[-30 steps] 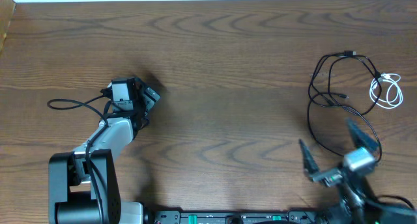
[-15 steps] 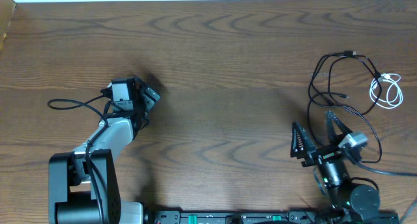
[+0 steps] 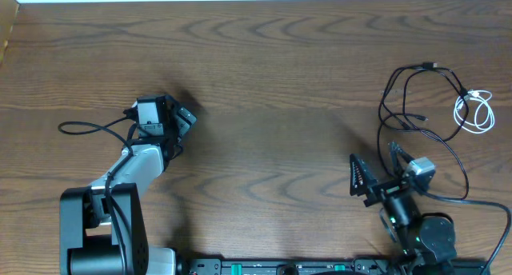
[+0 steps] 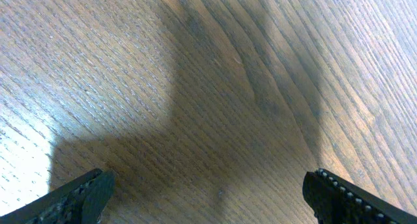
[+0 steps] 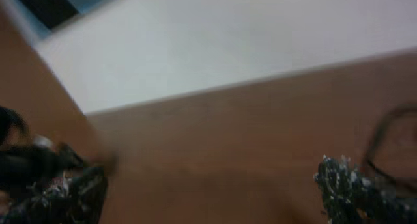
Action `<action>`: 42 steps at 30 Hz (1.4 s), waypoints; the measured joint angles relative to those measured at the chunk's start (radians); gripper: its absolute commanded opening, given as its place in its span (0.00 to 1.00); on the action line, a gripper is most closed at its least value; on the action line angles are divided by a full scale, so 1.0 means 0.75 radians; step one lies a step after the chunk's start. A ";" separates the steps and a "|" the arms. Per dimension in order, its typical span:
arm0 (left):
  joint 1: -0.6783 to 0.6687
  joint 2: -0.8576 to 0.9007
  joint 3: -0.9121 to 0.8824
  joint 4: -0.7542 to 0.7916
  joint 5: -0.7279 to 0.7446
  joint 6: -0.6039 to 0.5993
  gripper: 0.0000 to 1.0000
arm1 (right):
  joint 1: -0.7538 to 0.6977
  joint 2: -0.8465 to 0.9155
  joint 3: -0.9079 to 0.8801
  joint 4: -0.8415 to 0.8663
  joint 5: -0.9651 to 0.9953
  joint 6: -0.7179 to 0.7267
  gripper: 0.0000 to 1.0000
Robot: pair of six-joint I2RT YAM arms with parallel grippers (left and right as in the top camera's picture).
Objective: Untangle cables
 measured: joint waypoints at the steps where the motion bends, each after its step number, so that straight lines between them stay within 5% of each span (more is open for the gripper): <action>1: 0.000 0.000 0.000 -0.001 0.000 0.000 0.98 | 0.000 -0.001 0.001 -0.038 0.028 -0.001 0.99; 26: 0.000 0.000 0.000 0.000 0.000 0.001 0.98 | -0.001 0.143 0.000 -0.066 0.128 -0.543 0.99; 42: 0.000 0.000 0.000 0.000 0.000 0.000 0.98 | -0.001 0.143 0.000 -0.066 0.128 -0.604 0.99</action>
